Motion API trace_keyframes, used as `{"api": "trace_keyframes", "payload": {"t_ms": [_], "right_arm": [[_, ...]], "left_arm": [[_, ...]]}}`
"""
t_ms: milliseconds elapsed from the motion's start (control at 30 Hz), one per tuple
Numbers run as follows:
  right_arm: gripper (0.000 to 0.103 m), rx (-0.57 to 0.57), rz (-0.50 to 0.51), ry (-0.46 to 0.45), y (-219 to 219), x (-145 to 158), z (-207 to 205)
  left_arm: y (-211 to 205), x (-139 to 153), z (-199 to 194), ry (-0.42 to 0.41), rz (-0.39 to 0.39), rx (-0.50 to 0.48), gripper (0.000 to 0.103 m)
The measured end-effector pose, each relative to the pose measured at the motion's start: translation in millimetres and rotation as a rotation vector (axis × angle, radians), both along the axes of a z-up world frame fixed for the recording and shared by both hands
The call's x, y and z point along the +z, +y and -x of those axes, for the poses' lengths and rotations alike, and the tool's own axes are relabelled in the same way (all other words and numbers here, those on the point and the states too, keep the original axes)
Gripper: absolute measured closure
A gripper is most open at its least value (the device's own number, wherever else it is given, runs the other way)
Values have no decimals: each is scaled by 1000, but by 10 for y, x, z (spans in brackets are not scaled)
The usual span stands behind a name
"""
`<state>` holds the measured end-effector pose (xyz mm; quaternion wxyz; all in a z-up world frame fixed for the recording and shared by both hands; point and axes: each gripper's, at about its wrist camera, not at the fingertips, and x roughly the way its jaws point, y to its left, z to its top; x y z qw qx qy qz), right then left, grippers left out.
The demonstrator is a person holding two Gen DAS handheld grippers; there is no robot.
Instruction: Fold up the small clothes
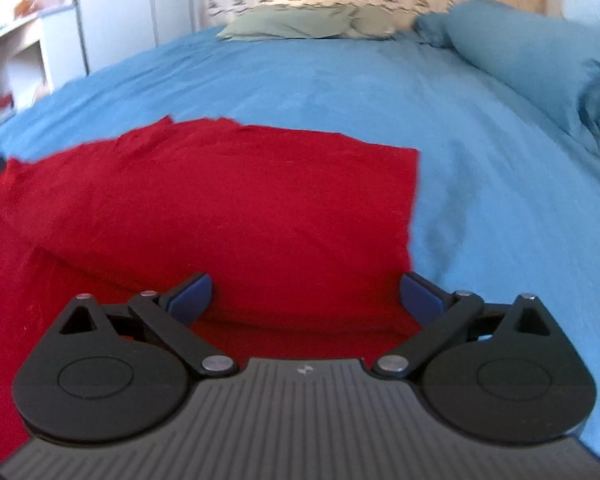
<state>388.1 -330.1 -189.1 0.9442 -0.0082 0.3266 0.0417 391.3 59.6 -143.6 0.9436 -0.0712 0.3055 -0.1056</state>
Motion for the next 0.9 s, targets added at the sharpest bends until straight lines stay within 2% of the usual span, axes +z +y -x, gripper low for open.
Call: {"api": "trace_keyframes", "payload": {"t_ms": [33, 167, 333, 400, 533, 633, 733, 833, 900], "right_arm": [[0, -15, 13, -14, 12, 45, 13], [0, 55, 38, -78, 172, 142, -97], [0, 55, 61, -53, 343, 8, -563], [0, 37, 19, -14, 295, -67, -722], [0, 37, -33, 4, 214, -90, -767], [0, 46, 26, 18, 298, 63, -658], [0, 43, 57, -54, 468, 408, -348], [0, 57, 52, -102, 686, 809, -28], [0, 79, 39, -135, 829, 1057, 172]], "left_arm": [[-26, -20, -9, 0, -14, -13, 0], [-141, -141, -162, 25, -55, -53, 0], [-145, -325, -286, 102, -74, -46, 0], [-156, -337, -275, 100, -98, -59, 0], [-180, -289, -279, 122, -127, -61, 0], [-124, -127, -231, 122, -99, -22, 0], [-34, 140, -69, 77, -71, 13, 0], [62, 534, 205, 19, -95, 57, 0], [166, 778, 412, -16, -85, 79, 0]]}}
